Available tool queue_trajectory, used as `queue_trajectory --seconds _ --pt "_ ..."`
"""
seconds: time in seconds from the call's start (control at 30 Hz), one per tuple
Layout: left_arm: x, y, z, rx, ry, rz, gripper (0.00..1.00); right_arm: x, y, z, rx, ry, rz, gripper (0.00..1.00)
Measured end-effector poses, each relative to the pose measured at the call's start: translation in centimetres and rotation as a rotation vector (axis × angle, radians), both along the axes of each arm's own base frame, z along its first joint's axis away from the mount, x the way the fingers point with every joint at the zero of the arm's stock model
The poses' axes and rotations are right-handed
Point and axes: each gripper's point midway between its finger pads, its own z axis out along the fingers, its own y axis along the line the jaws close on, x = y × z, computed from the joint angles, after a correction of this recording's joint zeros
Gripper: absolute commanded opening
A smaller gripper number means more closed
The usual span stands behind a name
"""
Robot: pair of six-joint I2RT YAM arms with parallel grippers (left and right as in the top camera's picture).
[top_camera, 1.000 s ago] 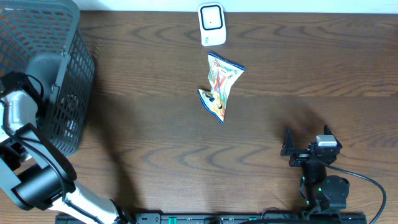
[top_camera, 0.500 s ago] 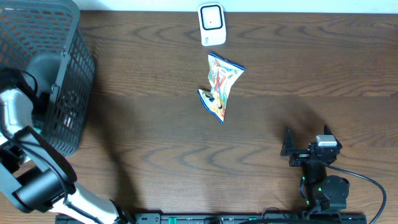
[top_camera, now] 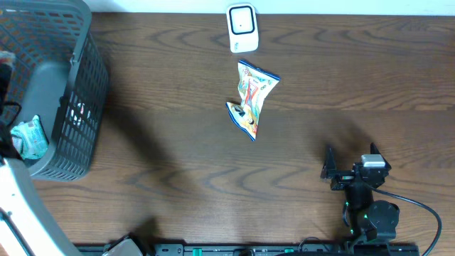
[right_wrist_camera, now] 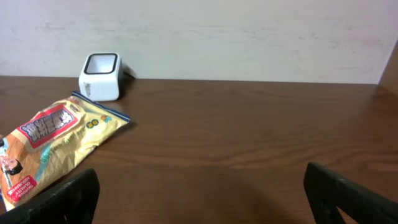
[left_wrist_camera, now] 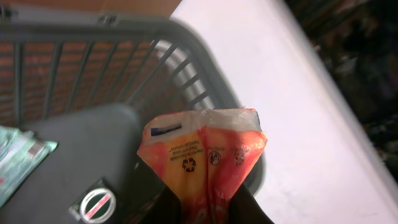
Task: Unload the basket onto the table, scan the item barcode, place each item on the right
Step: 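Return the left gripper into the basket and grasp an orange packet, then move the orange packet to the scanner and drop it beside the bag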
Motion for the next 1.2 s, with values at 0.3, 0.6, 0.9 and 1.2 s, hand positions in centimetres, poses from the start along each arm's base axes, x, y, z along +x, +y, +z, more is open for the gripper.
queue_trajectory --seconds 0.3,0.6,0.9,1.2 --pt "3.1 -11.5 6.3 0.137 -0.203 -0.421 0.08 0.0 0.0 0.0 0.000 0.000 0.000 0.99" --pt "6.8 -29.4 -3.6 0.233 0.060 -1.024 0.08 0.0 0.0 0.0 0.000 0.000 0.000 0.99" --pt "9.6 -37.7 -16.9 0.266 0.360 -1.242 0.23 0.0 0.0 0.0 0.000 0.000 0.000 0.99" --pt "9.6 -41.6 -26.1 0.244 0.541 -1.341 0.43 0.0 0.0 0.0 0.000 0.000 0.000 0.99"
